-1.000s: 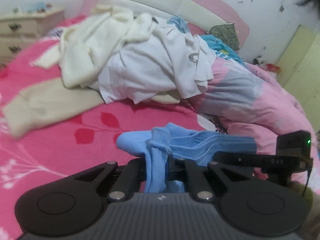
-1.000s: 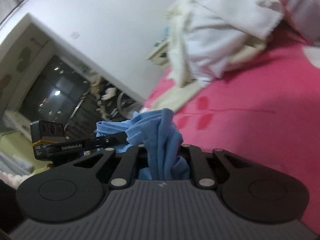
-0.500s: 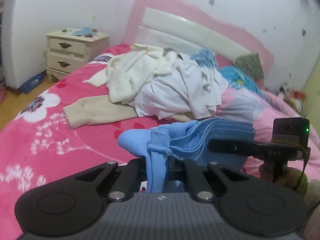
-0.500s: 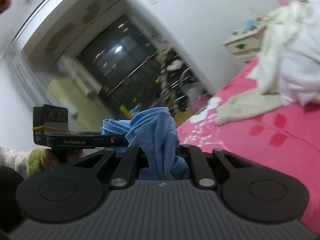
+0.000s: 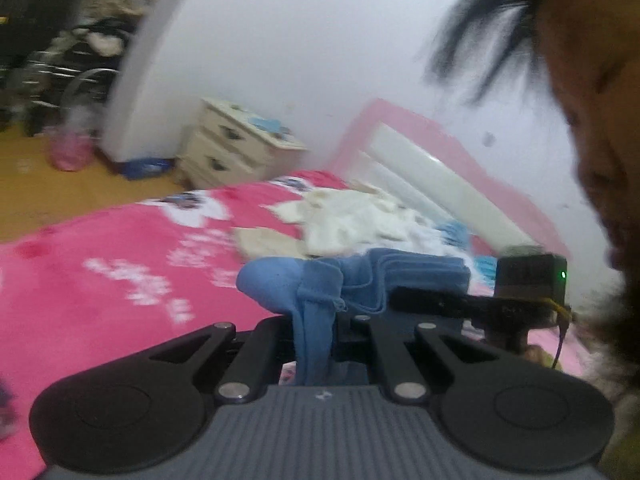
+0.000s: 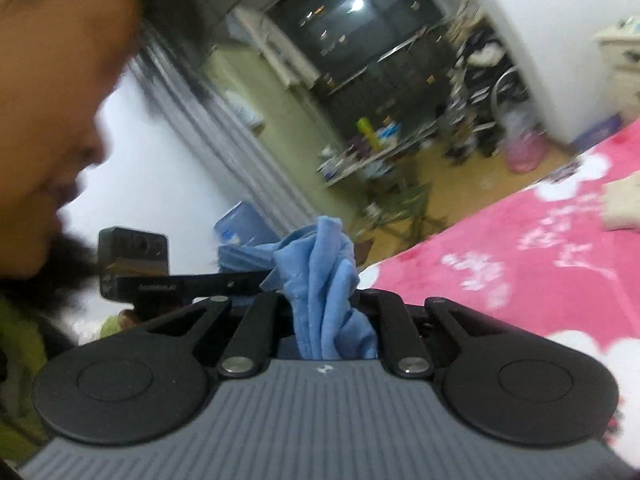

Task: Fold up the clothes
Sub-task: 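Lift the folded light blue T-shirt off the bed with both grippers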

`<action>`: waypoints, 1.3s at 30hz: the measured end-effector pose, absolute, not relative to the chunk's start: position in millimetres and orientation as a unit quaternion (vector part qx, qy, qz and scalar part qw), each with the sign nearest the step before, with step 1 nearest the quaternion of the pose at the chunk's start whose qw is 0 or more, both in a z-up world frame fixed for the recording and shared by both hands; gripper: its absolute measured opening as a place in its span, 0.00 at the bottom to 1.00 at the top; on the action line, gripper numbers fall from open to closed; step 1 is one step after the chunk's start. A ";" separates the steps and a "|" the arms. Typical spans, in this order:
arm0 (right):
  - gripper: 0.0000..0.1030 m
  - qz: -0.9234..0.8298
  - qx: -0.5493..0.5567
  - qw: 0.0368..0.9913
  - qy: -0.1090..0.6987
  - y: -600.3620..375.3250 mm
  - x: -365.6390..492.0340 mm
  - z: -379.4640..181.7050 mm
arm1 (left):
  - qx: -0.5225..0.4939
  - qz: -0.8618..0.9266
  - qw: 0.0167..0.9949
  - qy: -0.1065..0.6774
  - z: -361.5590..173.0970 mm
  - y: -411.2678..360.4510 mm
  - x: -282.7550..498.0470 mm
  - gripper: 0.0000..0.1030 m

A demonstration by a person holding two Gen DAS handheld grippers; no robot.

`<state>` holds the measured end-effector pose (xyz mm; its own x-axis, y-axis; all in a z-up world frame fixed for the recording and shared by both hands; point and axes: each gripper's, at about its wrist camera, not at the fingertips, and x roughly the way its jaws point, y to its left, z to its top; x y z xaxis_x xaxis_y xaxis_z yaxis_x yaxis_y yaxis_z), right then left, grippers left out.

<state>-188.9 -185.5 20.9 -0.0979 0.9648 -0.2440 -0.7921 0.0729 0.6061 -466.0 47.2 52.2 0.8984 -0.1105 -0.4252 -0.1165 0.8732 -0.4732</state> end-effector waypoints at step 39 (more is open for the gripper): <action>0.08 0.664 0.000 0.620 0.418 207.9 -80.1 -130.8 | 0.015 0.449 0.815 0.367 -76.7 214.4 -292.2 0.06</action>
<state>-80.1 207.9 -130.8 -0.2319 0.8231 -0.5184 -0.8233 0.1178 0.5553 -292.2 214.4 -76.7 0.3276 0.7426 -0.5841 -0.7200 0.5965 0.3546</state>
